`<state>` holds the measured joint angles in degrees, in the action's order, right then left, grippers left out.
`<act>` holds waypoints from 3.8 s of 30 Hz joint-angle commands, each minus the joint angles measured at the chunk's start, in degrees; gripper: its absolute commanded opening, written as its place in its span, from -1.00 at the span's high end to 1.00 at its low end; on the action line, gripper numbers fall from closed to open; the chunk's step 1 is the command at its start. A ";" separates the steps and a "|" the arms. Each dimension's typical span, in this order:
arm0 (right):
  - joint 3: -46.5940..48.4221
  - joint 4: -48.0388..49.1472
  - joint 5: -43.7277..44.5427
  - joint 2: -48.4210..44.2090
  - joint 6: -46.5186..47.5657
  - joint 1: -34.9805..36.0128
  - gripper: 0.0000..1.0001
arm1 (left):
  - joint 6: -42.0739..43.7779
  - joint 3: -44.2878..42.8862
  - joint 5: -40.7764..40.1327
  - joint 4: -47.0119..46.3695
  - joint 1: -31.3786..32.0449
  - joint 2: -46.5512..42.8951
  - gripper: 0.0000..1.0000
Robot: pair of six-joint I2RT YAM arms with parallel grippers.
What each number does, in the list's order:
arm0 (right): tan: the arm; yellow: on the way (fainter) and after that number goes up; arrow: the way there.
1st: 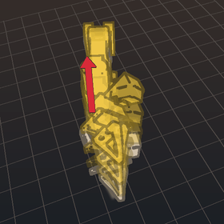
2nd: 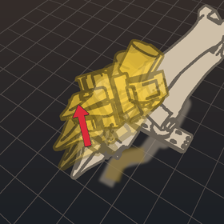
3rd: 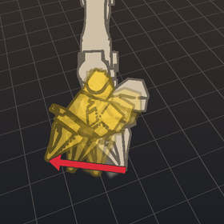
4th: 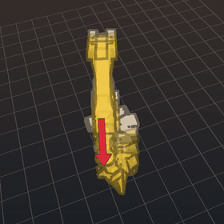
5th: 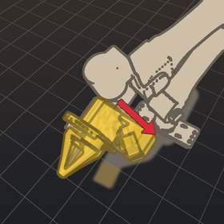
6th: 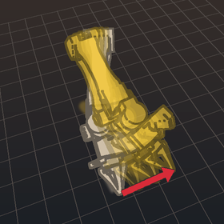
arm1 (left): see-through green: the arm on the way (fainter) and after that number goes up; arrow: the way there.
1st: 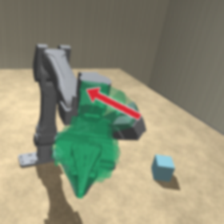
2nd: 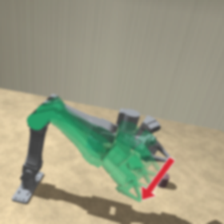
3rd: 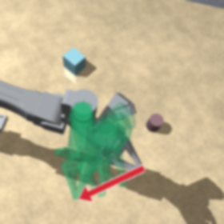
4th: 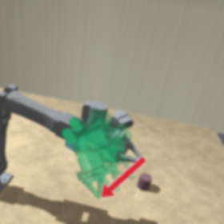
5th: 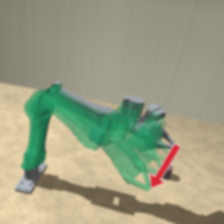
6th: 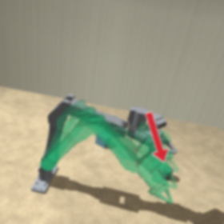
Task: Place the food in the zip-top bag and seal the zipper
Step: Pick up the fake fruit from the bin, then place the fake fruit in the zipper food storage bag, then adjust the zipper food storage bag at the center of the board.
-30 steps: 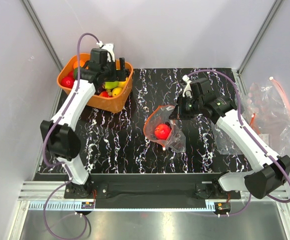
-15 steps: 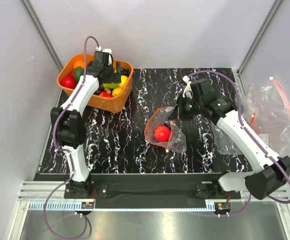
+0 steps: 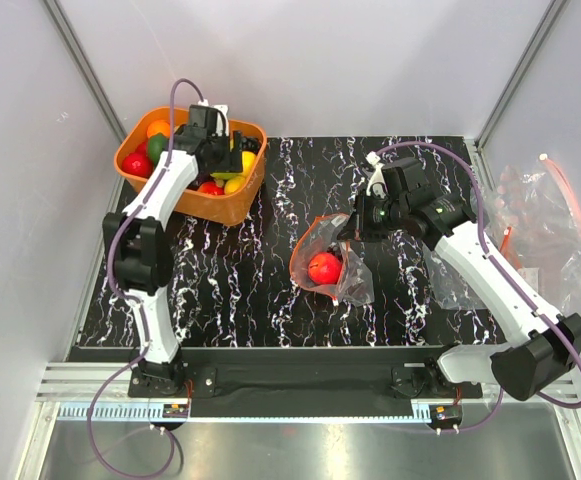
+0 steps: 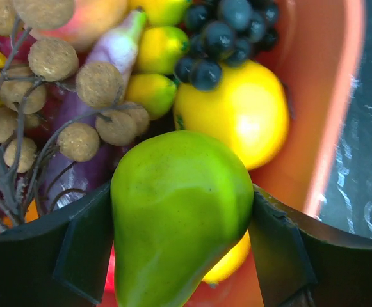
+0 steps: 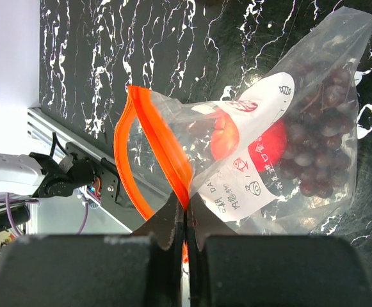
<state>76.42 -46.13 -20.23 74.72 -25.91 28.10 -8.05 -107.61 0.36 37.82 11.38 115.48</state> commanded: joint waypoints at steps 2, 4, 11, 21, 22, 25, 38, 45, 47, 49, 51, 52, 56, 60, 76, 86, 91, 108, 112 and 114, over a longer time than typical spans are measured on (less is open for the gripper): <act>0.48 2.10 -0.08 -1.95 0.24 0.38 1.00 | -2.22 6.16 9.73 -6.00 -0.13 -13.05 -0.18; 0.31 2.62 0.80 -1.77 0.33 0.38 1.00 | -4.59 9.25 15.00 -10.04 -0.04 -16.50 -0.18; -0.93 5.26 2.30 0.42 -0.28 0.38 1.00 | -11.37 23.22 22.06 -19.18 6.70 -31.87 -0.15; 1.62 3.42 5.11 1.66 0.60 0.47 1.00 | -18.83 42.56 16.88 -31.92 23.86 -45.51 -0.15; 1.71 2.98 5.55 1.57 0.69 0.29 1.00 | -19.10 43.79 16.34 -32.54 24.82 -46.74 -0.15; 2.15 2.01 6.86 1.48 0.69 0.38 1.00 | -19.46 47.14 15.03 -34.13 30.44 -47.45 -0.15; 3.82 -2.91 12.84 -0.36 1.13 0.38 1.00 | -17.26 43.19 7.21 -32.56 38.72 -34.45 -0.51; 2.68 -3.18 13.81 -2.21 0.86 0.29 1.00 | -14.80 40.47 2.98 -27.37 38.98 -36.02 -0.98; 2.59 -3.44 13.99 -2.38 0.86 0.38 1.00 | -13.93 39.68 2.72 -25.97 38.99 -37.52 -0.98; 2.77 -3.53 14.34 -2.73 0.77 0.38 1.00 | -13.57 38.62 3.07 -24.12 38.99 -39.36 -0.98; 2.85 -3.62 14.43 -2.91 0.86 0.38 1.00 | -12.52 35.90 3.24 -19.91 39.07 -40.15 -0.98; 2.94 -3.70 14.51 -3.00 1.12 0.29 1.00 | -12.08 35.11 2.63 -18.50 38.99 -40.51 -0.98; 2.86 -4.23 15.92 -3.88 1.21 0.38 1.00 | -10.32 32.82 -0.18 -12.44 37.67 -42.09 -0.98; 2.33 -4.06 16.62 -4.84 1.30 0.29 1.00 | -10.14 30.72 0.27 -7.43 35.73 -41.04 -0.98; 1.54 -3.71 15.66 -5.72 0.51 0.38 1.00 | -12.95 35.54 -5.19 -10.23 35.82 -31.99 -0.78; -0.48 -2.92 15.57 -6.34 0.34 0.38 1.00 | -10.85 30.46 -6.59 -7.52 36.78 -30.57 1.00; -4.44 1.03 13.73 -3.97 -0.19 0.29 1.00 | -9.61 20.80 -6.97 -0.92 39.33 -33.30 1.00; 5.32 -6.00 16.72 -7.22 0.60 0.29 1.00 | -7.24 24.65 -3.79 0.93 33.71 -34.10 0.93; 0.84 -2.31 13.12 -3.45 0.51 0.29 1.00 | -8.11 24.47 3.05 -0.46 33.71 -31.99 0.92; -1.53 -0.12 10.49 -1.08 0.34 0.38 1.00 | -9.08 25.26 8.83 -3.61 33.80 -31.64 0.89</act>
<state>78.26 -50.15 -5.72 69.34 -25.54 28.14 -16.80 -80.73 1.15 38.94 45.12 83.26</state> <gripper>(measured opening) 0.012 0.048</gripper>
